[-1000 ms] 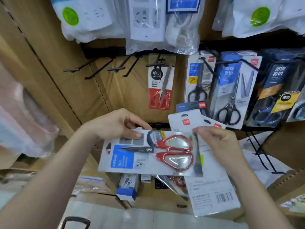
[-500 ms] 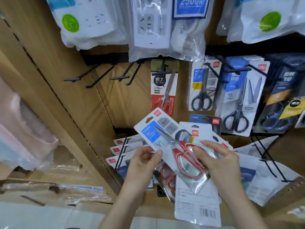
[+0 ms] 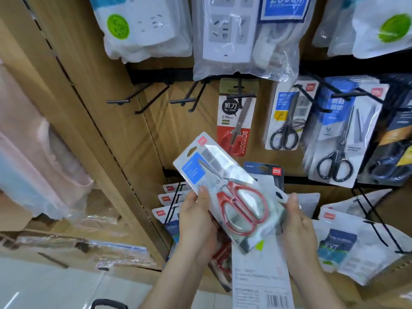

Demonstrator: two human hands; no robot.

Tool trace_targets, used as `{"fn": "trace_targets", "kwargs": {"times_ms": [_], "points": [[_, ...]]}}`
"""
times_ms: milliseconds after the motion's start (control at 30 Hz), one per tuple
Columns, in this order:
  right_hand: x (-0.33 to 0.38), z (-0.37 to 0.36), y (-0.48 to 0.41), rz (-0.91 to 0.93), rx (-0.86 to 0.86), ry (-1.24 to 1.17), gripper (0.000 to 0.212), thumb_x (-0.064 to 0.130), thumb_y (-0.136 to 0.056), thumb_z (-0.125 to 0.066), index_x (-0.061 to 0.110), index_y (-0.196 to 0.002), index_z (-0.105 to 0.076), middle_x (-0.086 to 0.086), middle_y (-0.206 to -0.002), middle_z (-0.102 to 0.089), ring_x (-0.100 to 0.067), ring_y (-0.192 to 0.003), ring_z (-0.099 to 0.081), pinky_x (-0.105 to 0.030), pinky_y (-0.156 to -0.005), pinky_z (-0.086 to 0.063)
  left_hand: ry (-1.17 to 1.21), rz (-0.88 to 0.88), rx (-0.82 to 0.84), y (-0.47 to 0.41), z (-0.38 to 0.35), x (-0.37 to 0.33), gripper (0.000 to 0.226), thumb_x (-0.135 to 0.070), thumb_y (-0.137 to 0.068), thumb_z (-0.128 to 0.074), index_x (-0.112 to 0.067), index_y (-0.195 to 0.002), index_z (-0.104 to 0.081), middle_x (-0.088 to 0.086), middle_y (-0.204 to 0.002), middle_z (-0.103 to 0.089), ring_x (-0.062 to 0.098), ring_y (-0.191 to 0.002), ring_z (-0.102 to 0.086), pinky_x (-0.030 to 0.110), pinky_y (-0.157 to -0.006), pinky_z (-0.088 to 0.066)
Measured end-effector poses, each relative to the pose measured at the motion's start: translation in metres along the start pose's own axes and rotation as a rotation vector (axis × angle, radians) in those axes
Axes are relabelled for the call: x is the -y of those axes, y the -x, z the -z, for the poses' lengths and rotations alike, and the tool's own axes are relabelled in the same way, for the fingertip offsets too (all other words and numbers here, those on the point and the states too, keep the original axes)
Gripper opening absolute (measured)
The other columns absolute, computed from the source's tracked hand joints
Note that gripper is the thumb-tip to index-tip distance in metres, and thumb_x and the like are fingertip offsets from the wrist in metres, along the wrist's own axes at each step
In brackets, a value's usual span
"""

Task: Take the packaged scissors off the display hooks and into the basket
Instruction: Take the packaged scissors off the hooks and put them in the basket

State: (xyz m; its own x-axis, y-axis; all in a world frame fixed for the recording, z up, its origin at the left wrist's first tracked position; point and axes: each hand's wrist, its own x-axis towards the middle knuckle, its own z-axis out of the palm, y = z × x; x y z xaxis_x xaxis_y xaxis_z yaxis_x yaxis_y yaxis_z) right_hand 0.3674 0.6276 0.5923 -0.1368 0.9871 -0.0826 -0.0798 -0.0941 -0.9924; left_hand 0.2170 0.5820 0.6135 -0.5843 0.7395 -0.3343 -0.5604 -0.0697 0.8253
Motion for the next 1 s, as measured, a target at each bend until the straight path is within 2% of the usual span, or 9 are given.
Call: {"fn": "trace_targets", "kwargs": {"times_ms": [100, 200, 300, 433, 533, 667, 767, 833, 1000], "points": [[-0.008, 0.000, -0.004, 0.041, 0.034, 0.000, 0.041, 0.020, -0.100, -0.054, 0.022, -0.063, -0.070, 0.014, -0.056, -0.069, 0.010, -0.051, -0.059, -0.003, -0.048, -0.039, -0.025, -0.017, -0.008, -0.005, 0.003, -0.005, 0.028, -0.025, -0.106, -0.042, -0.010, -0.119, -0.063, 0.014, -0.113, -0.073, 0.032, -0.106, -0.070, 0.050, -0.096, -0.054], [-0.013, 0.004, -0.009, 0.087, 0.031, 0.051, 0.018, 0.001, -0.083, -0.075, 0.019, -0.079, -0.077, 0.012, -0.089, -0.074, 0.015, -0.071, -0.063, 0.000, -0.061, -0.042, -0.262, -0.217, -0.017, -0.005, 0.014, -0.014, 0.021, -0.022, -0.105, -0.045, -0.014, -0.109, -0.064, 0.009, -0.101, -0.076, 0.029, -0.093, -0.073, 0.046, -0.083, -0.059], [-0.009, 0.014, -0.013, 0.127, -0.001, 0.076, 0.017, 0.003, -0.082, -0.075, 0.020, -0.083, -0.076, 0.018, -0.083, -0.073, 0.011, -0.077, -0.064, -0.001, -0.062, -0.044, -0.471, -0.450, -0.008, -0.003, 0.032, -0.025, 0.016, -0.018, -0.103, -0.049, -0.018, -0.101, -0.064, 0.002, -0.097, -0.076, 0.027, -0.092, -0.073, 0.047, -0.078, -0.058], [0.004, 0.016, -0.012, 0.144, 0.007, 0.023, 0.020, 0.003, -0.086, -0.071, 0.022, -0.089, -0.072, 0.024, -0.082, -0.072, 0.011, -0.069, -0.065, -0.006, -0.052, -0.047, -0.578, -0.569, -0.021, -0.002, 0.037, -0.045, 0.018, -0.023, -0.103, -0.050, -0.028, -0.091, -0.063, -0.003, -0.095, -0.075, 0.023, -0.090, -0.073, 0.051, -0.078, -0.058], [0.013, 0.009, -0.008, 0.149, 0.050, -0.048, 0.029, 0.002, -0.085, -0.070, 0.025, -0.102, -0.070, 0.027, -0.090, -0.072, 0.010, -0.072, -0.067, -0.009, -0.052, -0.051, -0.607, -0.585, -0.023, -0.007, 0.031, -0.057, 0.014, -0.027, -0.102, -0.051, -0.029, -0.093, -0.060, -0.004, -0.093, -0.075, 0.018, -0.087, -0.073, 0.047, -0.075, -0.060], [0.019, 0.002, -0.004, 0.159, 0.076, -0.073, 0.050, 0.006, -0.085, -0.071, 0.039, -0.121, -0.061, 0.022, -0.112, -0.060, 0.004, -0.079, -0.070, -0.018, -0.051, -0.055, -0.655, -0.596, -0.042, -0.020, 0.026, -0.065, 0.012, -0.029, -0.102, -0.050, -0.024, -0.095, -0.059, -0.003, -0.091, -0.073, 0.013, -0.081, -0.072, 0.024, -0.059, -0.056], [0.021, 0.000, -0.003, 0.136, 0.106, -0.078, 0.047, 0.005, -0.085, -0.071, 0.038, -0.118, -0.063, 0.031, -0.095, -0.069, 0.000, -0.077, -0.072, -0.020, -0.051, -0.056, -0.669, -0.547, -0.045, -0.024, 0.025, -0.072, 0.010, -0.031, -0.102, -0.050, -0.025, -0.098, -0.056, -0.002, -0.095, -0.074, 0.009, -0.080, -0.073, 0.017, -0.054, -0.053], [0.024, -0.003, -0.003, 0.133, 0.125, -0.071, 0.041, 0.002, -0.085, -0.070, 0.034, -0.110, -0.067, 0.038, -0.088, -0.068, 0.005, -0.076, -0.070, -0.016, -0.052, -0.055, -0.669, -0.537, -0.031, -0.024, 0.022, -0.077, 0.002, -0.030, -0.102, -0.050, -0.029, -0.102, -0.051, -0.001, -0.095, -0.074, 0.009, -0.077, -0.074, 0.023, -0.055, -0.058], [0.030, -0.009, -0.006, 0.143, 0.113, -0.104, 0.049, 0.001, -0.085, -0.070, 0.035, -0.120, -0.059, 0.030, -0.091, -0.064, 0.019, -0.069, -0.063, -0.011, -0.046, -0.050, -0.723, -0.604, 0.081, -0.021, 0.024, -0.082, 0.037, -0.021, -0.101, -0.053, -0.042, -0.130, -0.047, -0.007, -0.110, -0.069, 0.011, -0.086, -0.074, 0.026, -0.058, -0.059]]}}
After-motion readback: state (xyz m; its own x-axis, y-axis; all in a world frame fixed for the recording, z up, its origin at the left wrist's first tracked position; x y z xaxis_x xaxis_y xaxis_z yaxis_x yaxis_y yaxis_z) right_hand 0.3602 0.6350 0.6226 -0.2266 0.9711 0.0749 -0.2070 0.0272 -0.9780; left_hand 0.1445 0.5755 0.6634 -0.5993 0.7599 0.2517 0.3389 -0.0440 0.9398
